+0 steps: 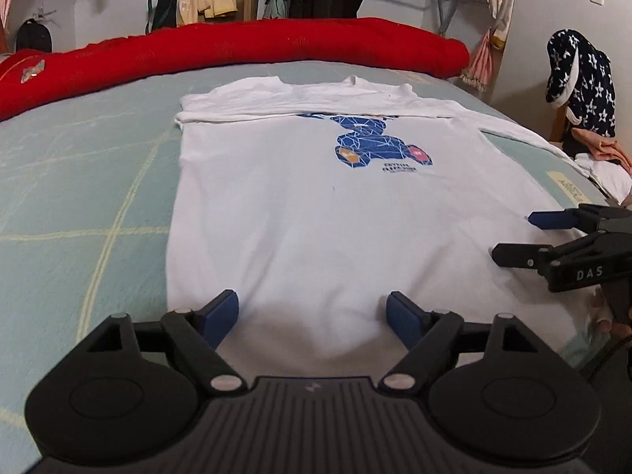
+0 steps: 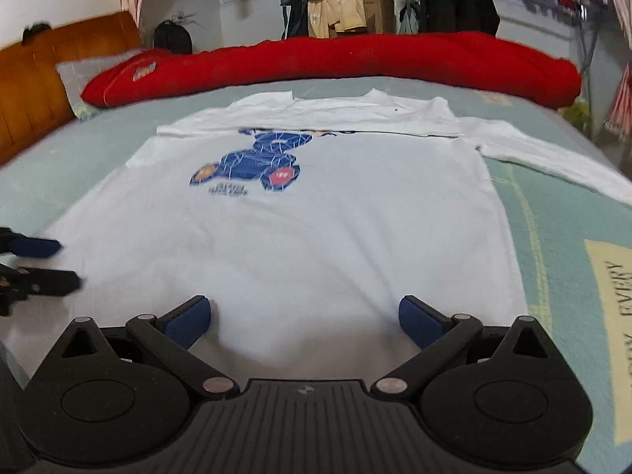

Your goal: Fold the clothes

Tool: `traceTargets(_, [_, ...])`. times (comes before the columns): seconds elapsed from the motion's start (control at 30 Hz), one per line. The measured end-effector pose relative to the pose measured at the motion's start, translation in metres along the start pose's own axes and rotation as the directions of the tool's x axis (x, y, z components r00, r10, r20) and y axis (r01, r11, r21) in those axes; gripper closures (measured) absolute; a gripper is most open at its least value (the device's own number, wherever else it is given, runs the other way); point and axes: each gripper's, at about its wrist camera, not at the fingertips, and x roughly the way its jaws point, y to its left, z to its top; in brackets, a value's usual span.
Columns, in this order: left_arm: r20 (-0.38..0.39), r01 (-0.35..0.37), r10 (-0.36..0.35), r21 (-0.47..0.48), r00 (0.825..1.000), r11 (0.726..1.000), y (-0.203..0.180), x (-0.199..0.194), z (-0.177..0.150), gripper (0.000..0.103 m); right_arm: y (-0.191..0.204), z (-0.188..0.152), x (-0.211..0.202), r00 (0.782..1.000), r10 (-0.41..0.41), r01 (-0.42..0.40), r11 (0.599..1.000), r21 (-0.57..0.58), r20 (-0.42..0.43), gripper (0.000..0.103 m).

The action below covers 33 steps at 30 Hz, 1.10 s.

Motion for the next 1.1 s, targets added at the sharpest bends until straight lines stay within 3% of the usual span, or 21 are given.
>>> traceTargets(0.17, [0.020, -0.022, 0.022, 0.034, 1.000, 0.999, -0.002, -0.010, 0.005, 0.021, 0.009, -0.017, -0.019, 0.998, -0.059, 0.059, 0.998, -0.002, 0.007, 0.000])
traceTargets(0.27, [-0.019, -0.035, 0.035, -0.001, 0.999, 0.999, 0.006, -0.001, -0.001, 0.020, 0.008, -0.027, -0.031, 0.997, -0.074, 0.073, 0.997, 0.032, 0.008, 0.000])
traceTargets(0.5, [0.042, -0.008, 0.010, -0.037, 0.999, 0.999, 0.011, -0.018, -0.019, 0.018, 0.019, -0.036, -0.057, 0.992, -0.123, 0.124, 0.992, 0.026, -0.032, 0.000])
traceTargets(0.6, [0.064, -0.010, 0.013, -0.052, 0.998, 0.999, 0.012, -0.030, -0.022, 0.018, 0.035, -0.025, -0.066, 0.993, -0.119, 0.119, 0.993, -0.020, 0.005, 0.000])
traceTargets(0.77, [0.093, -0.072, 0.078, -0.070, 0.993, 0.995, 0.017, -0.050, -0.022, 0.018, 0.064, 0.011, -0.051, 0.996, 0.000, 0.007, 0.997, -0.075, 0.084, 0.000])
traceTargets(0.87, [0.092, -0.116, 0.129, -0.128, 0.987, 0.985, 0.028, -0.057, -0.022, 0.018, 0.079, 0.022, -0.017, 0.993, 0.108, -0.103, 0.991, -0.079, 0.052, 0.000])
traceTargets(1.0, [0.057, -0.151, 0.160, -0.132, 0.986, 0.980, 0.033, -0.058, -0.024, 0.018, 0.082, 0.001, -0.003, 0.987, 0.164, -0.163, 0.984, -0.073, -0.004, 0.000])
traceTargets(1.1, [0.041, -0.133, 0.138, -0.110, 0.990, 0.985, 0.028, -0.051, -0.019, 0.018, 0.074, -0.028, -0.027, 0.981, 0.194, -0.192, 0.978, -0.078, 0.021, 0.000])
